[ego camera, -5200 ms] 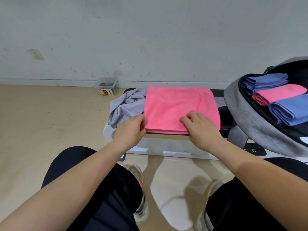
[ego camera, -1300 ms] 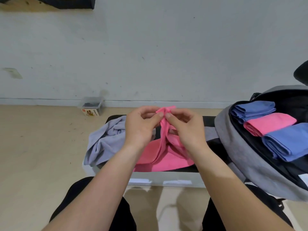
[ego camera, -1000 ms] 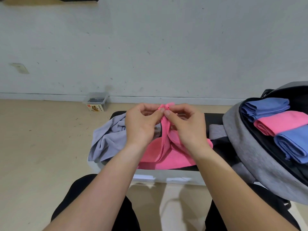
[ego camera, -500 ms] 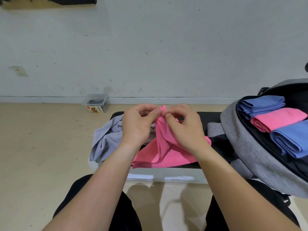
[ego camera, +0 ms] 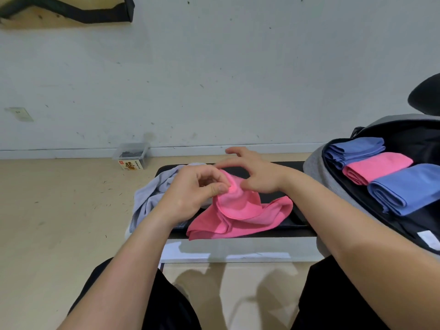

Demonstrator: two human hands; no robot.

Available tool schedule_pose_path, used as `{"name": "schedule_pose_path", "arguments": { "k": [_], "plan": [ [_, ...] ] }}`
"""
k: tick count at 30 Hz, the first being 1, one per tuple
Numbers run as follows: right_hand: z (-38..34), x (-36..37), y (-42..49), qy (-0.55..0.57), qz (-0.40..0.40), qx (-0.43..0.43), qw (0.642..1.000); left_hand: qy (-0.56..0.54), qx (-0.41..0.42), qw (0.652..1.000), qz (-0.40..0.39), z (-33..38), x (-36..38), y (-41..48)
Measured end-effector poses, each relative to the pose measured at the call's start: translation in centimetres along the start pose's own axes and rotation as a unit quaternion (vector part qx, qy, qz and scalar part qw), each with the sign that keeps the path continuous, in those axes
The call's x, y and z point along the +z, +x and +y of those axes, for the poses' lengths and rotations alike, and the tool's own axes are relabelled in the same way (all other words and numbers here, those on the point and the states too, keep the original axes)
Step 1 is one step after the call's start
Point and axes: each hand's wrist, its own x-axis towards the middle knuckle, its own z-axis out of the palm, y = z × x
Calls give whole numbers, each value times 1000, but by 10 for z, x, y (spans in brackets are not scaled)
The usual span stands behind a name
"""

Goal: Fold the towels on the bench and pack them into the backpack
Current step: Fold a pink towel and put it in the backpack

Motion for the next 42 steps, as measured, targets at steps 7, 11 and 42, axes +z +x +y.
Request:
{"name": "schedule_pose_path", "arguments": {
  "k": [7,11,42],
  "plan": [
    [-23,-18,-11,-104,30,-22,994,3,12,1000,26,16,-13,-7],
    [-18,-42,-29,-19,102,-27,994,32,12,990,138,21,-31,4],
    [-72,-122,-124,111,281,27,953,239,47,969,37,133,-41,22]
  ]
}}
